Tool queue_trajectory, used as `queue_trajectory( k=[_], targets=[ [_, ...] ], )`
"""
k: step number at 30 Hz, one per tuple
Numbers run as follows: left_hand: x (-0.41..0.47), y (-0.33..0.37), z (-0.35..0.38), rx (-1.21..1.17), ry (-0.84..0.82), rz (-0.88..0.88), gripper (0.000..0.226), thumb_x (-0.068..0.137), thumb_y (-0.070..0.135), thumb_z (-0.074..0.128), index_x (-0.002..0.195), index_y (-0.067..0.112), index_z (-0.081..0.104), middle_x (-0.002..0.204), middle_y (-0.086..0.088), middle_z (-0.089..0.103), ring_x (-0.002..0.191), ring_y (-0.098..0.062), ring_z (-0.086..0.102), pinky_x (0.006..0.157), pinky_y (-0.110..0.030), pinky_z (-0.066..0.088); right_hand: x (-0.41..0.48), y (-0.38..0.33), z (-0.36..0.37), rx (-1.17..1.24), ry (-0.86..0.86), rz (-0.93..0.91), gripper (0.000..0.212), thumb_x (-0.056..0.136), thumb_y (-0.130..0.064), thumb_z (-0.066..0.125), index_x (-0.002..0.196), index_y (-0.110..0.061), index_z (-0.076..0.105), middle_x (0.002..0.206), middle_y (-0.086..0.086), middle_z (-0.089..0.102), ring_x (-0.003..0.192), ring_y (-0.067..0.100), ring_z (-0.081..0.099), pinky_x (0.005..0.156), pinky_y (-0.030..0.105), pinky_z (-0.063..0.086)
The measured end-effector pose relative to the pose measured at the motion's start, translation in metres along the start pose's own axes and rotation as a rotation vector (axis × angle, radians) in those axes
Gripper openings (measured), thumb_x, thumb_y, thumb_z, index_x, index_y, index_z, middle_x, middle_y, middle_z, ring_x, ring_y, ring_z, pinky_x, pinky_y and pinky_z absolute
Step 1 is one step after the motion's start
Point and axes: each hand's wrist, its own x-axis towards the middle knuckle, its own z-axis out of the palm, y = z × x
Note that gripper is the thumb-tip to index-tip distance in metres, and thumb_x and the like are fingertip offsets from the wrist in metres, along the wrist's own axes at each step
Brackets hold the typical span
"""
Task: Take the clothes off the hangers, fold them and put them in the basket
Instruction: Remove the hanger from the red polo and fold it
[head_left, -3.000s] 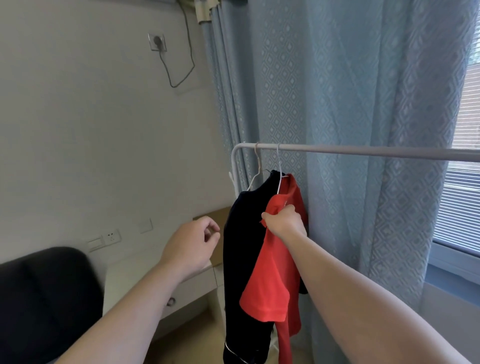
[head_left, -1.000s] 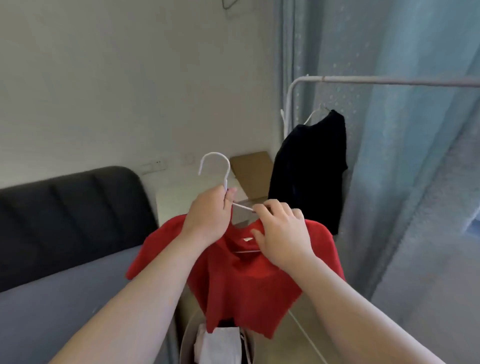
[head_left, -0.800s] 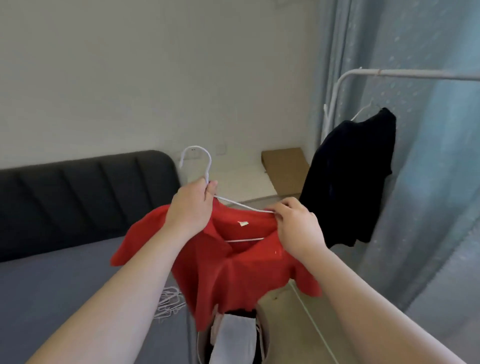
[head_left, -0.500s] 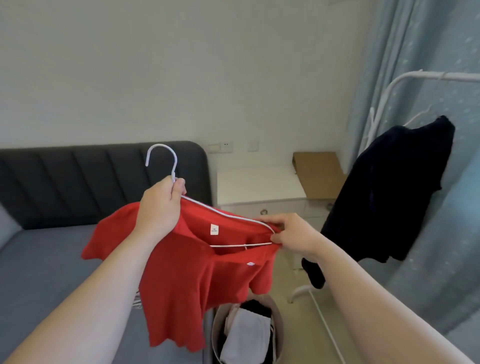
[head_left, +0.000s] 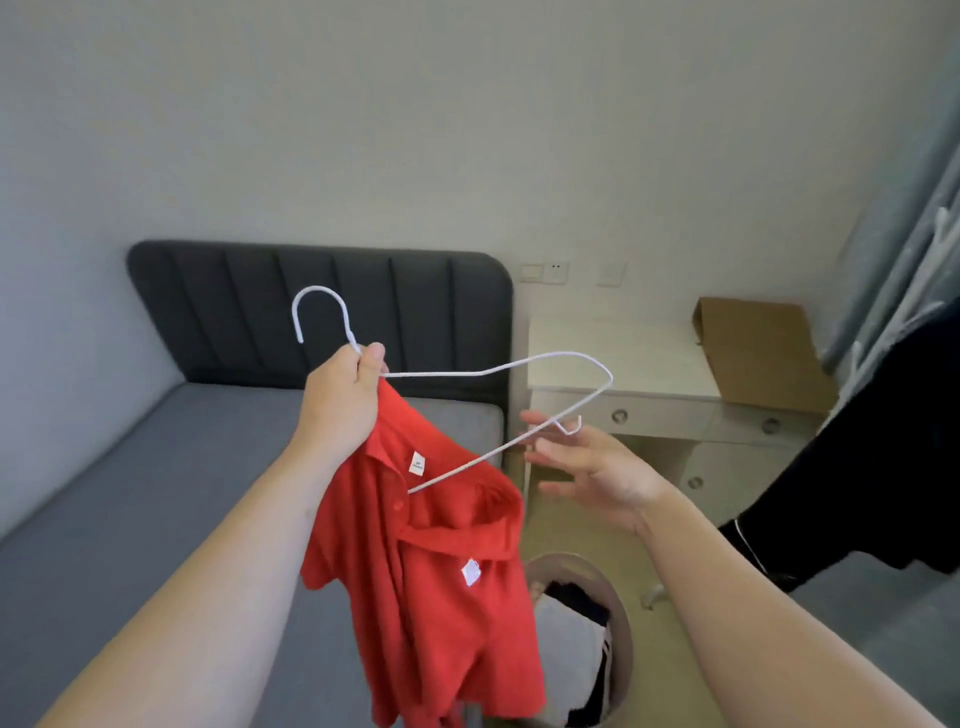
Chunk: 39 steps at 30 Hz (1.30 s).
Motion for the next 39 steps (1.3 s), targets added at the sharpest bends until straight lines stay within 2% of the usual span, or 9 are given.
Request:
queue_trajectory(
  k=[2,4,7,12,15,20,25,34,39],
  targets=[
    [-0.001,-0.013,-0.004,0.045,-0.054,-0.011,0.03,0.102,0.041,0.044,0.091,0.019,0.061,0.08,0.012,0.06,0.079,-0.008,0.054,0.067,-0.023,0.034,0.01,-0.003,0.011,0.099,0.135,-0.044,0.049,0.076,-0.051,0.076,0.115,-0.022,0.07,0.116,0.001,0.067,0.081,0.012,0.056,0.066,0.028,0.037],
    [-0.004,-0.024,-0.003,0.073,-0.186,-0.026,0.02,0.094,0.043,0.06,0.095,0.023,0.059,0.081,0.008,0.061,0.078,-0.009,0.056,0.065,-0.025,0.037,0.02,-0.004,0.016,0.123,0.319,-0.07,0.045,0.083,-0.058,0.064,0.101,-0.017,0.072,0.102,0.006,0.07,0.061,0.012,0.046,0.054,0.027,0.027],
    [-0.01,-0.045,0.003,0.07,-0.403,-0.064,0.033,0.082,0.025,0.075,0.107,0.029,0.054,0.087,0.009,0.056,0.08,-0.01,0.056,0.065,-0.022,0.04,0.035,0.006,0.022,0.064,0.454,-0.068,0.046,0.091,-0.057,0.057,0.088,-0.013,0.071,0.095,0.01,0.076,0.054,0.015,0.049,0.056,0.027,0.034],
    [-0.005,-0.08,0.015,0.056,-0.508,-0.185,0.057,0.078,-0.012,0.047,0.115,0.032,0.052,0.09,0.008,0.052,0.076,-0.009,0.052,0.056,-0.018,0.037,0.051,0.02,0.018,0.119,0.538,-0.013,0.057,0.095,-0.062,0.046,0.075,-0.01,0.06,0.078,0.014,0.074,0.058,0.024,0.063,0.055,0.03,0.04],
    [0.004,-0.103,0.032,0.087,-0.473,-0.24,0.055,0.079,-0.012,0.04,0.116,0.026,0.057,0.107,0.006,0.061,0.099,-0.016,0.057,0.075,-0.025,0.042,0.075,0.032,0.013,0.095,0.55,0.019,0.06,0.099,-0.06,0.036,0.07,-0.01,0.051,0.076,0.017,0.073,0.057,0.026,0.064,0.05,0.03,0.046],
    [0.021,-0.158,0.07,0.239,-0.218,-0.466,0.042,0.085,-0.008,0.05,0.122,0.009,0.059,0.126,-0.009,0.063,0.12,-0.028,0.056,0.094,-0.029,0.04,0.13,0.064,-0.001,0.201,0.49,0.037,0.058,0.102,-0.053,0.036,0.069,-0.007,0.048,0.072,0.019,0.066,0.06,0.032,0.061,0.062,0.041,0.056],
    [0.037,-0.228,0.105,0.318,-0.078,-0.86,0.035,0.089,-0.002,0.052,0.124,-0.006,0.055,0.127,-0.028,0.058,0.122,-0.041,0.053,0.099,-0.041,0.044,0.2,0.091,-0.028,0.265,0.475,0.13,0.058,0.103,-0.048,0.036,0.068,-0.003,0.047,0.063,0.018,0.063,0.049,0.026,0.063,0.066,0.045,0.058],
    [0.054,-0.301,0.148,0.433,-0.249,-1.136,0.025,0.093,0.006,0.055,0.113,-0.004,0.066,0.119,-0.024,0.065,0.115,-0.038,0.06,0.094,-0.038,0.046,0.324,0.134,-0.053,0.525,0.667,0.354,0.05,0.105,-0.045,0.035,0.072,-0.009,0.048,0.056,0.01,0.066,0.05,0.024,0.066,0.051,0.031,0.058],
    [0.066,-0.32,0.163,0.356,-0.228,-1.155,0.038,0.092,0.003,0.052,0.129,0.004,0.056,0.127,-0.021,0.061,0.119,-0.035,0.057,0.098,-0.036,0.046,0.38,0.176,-0.02,0.501,0.626,0.507,0.048,0.107,-0.037,0.035,0.079,-0.002,0.051,0.072,0.014,0.068,0.071,0.029,0.067,0.071,0.039,0.061]
  ],
)
